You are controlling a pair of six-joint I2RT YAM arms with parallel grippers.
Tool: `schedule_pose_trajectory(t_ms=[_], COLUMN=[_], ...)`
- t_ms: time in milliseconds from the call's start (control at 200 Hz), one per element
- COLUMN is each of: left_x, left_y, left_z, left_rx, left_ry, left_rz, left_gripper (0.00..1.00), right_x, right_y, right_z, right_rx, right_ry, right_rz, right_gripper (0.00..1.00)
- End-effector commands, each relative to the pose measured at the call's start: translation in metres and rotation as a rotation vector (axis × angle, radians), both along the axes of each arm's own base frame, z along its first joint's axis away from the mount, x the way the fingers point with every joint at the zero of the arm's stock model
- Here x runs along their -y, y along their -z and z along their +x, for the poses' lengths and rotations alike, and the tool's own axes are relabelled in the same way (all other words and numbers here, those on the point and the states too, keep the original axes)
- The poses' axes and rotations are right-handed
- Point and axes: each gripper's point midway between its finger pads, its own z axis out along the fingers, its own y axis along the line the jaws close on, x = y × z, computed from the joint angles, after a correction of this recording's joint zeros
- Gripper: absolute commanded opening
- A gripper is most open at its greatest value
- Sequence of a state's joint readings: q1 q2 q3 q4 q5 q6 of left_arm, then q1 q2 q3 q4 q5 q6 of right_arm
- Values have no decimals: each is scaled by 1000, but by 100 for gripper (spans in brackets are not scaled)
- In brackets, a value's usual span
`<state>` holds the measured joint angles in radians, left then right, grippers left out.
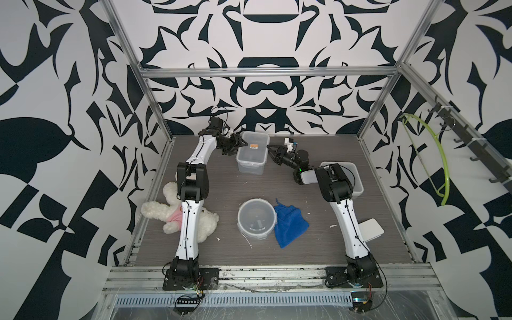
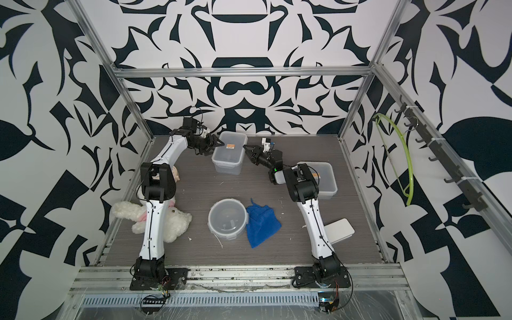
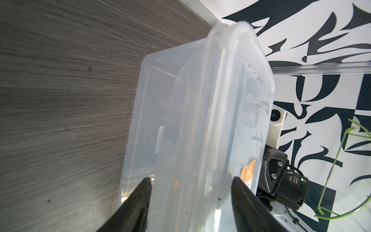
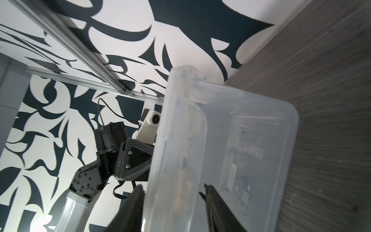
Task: Wipe the insides of the lunch boxes
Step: Open the fastener of the lunch box.
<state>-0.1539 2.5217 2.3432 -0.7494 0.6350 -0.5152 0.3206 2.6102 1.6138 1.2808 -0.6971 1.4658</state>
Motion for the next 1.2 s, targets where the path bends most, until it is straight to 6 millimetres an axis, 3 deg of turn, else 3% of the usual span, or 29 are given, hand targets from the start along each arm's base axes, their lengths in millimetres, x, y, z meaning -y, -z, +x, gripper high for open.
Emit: schedule_pose_trajectory(t_ms=[0,265,345,465,495,515,605,650,745,815,985,1195], left_x=[6,12,12,13,13,14,16,18,25,34,63,106], left_y=[73,80,81,77,74,73,61,53,35,22,5,-14], left_z=[-26,-29,-29,-29,-29,-29,-29,-29,-28,-29,-36,-42], left_rx=[-184,-196,-197,-190,-185,-184,-171,-161,-132,-107,-82,-63], left_ry=[9,21,21,25,27,28,29,31,29,35,71,111], left_rz=[107,109,109,105,102,99,80,59,19,-10,-75,-166], left_gripper=[64,63,63,63,63,63,63,63,63,64,64,65], right_x=[-16,-25,-26,-26,-26,-26,-25,-25,-20,-9,26,67], right_y=[-47,-30,-19,-20,-9,-23,-32,-37,-39,-35,-43,-56], right_z=[-9,-8,-10,-19,-21,-22,-27,-28,-35,-40,-46,-46], right_rx=[119,44,12,10,-13,9,17,6,-18,-50,-104,-161], right_ry=[-33,-29,-29,-40,-46,-46,-54,-63,-73,-55,33,146], right_rz=[91,72,3,-124,-159,-168,-231,-263,-394,-533,-799,-1042], right_gripper=[37,6,3,3,3,3,0,8,53,66,65,43])
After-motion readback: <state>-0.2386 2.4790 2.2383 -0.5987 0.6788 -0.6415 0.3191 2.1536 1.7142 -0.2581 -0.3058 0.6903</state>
